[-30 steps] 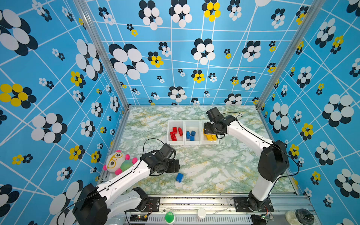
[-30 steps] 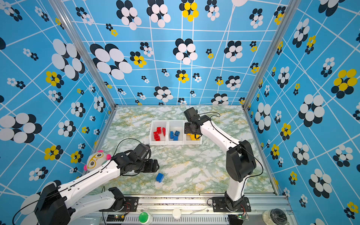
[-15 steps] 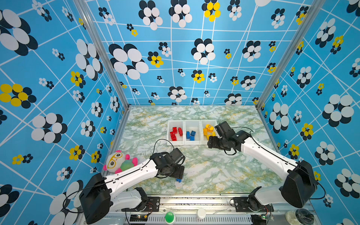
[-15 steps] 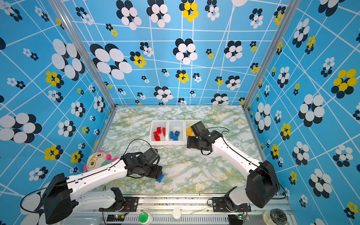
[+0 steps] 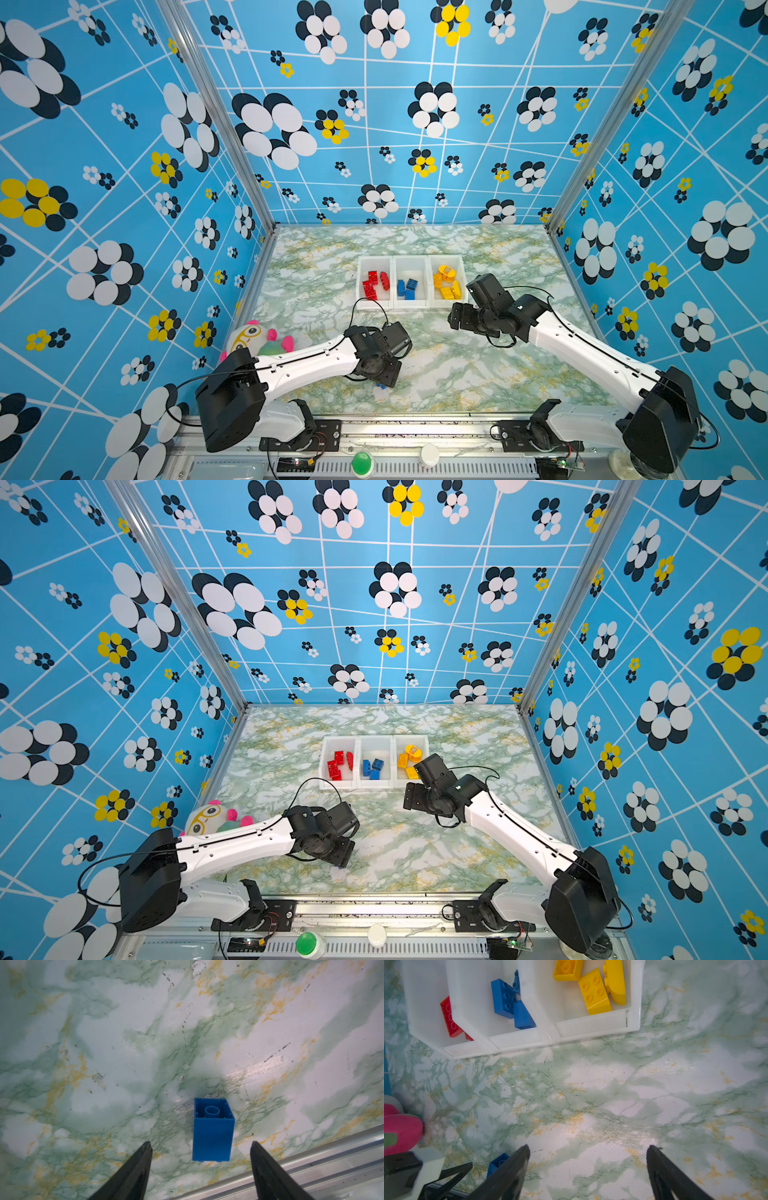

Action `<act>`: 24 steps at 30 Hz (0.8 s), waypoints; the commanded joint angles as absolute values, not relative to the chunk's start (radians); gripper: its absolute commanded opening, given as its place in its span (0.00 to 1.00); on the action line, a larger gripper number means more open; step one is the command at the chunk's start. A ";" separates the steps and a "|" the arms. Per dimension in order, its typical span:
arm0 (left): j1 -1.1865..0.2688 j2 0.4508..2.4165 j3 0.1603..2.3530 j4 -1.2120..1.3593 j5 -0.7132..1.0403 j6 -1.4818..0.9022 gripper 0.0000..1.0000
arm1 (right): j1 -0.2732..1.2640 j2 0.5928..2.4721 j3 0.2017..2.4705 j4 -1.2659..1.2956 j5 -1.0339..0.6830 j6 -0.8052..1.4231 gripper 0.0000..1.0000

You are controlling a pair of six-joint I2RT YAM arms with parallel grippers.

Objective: Sort the legos into containers by color
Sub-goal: 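Lower the left gripper onto the blue brick while the right gripper withdraws, then lift the blue brick with the left gripper and carry it over the middle bin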

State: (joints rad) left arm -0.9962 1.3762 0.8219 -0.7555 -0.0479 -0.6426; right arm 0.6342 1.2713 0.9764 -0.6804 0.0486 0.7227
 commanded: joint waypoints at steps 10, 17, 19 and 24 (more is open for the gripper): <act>-1.015 1.462 0.848 -0.718 -0.065 -0.639 0.68 | 0.642 1.234 0.925 -0.669 0.020 0.758 0.93; -1.018 1.490 0.852 -0.696 -0.051 -0.636 0.62 | 0.643 1.219 0.905 -0.658 0.015 0.767 0.95; -1.019 1.497 0.854 -0.695 -0.050 -0.634 0.59 | 0.643 1.218 0.904 -0.658 0.015 0.769 0.95; -1.020 1.502 0.856 -0.698 -0.049 -0.633 0.50 | 0.643 1.218 0.905 -0.657 0.017 0.769 0.95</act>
State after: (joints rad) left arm -1.0107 1.4925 0.8318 -0.6960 -0.0490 -0.6422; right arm 0.6350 1.2331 0.9112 -0.6666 0.0196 0.7528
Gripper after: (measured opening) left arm 0.506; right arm 0.951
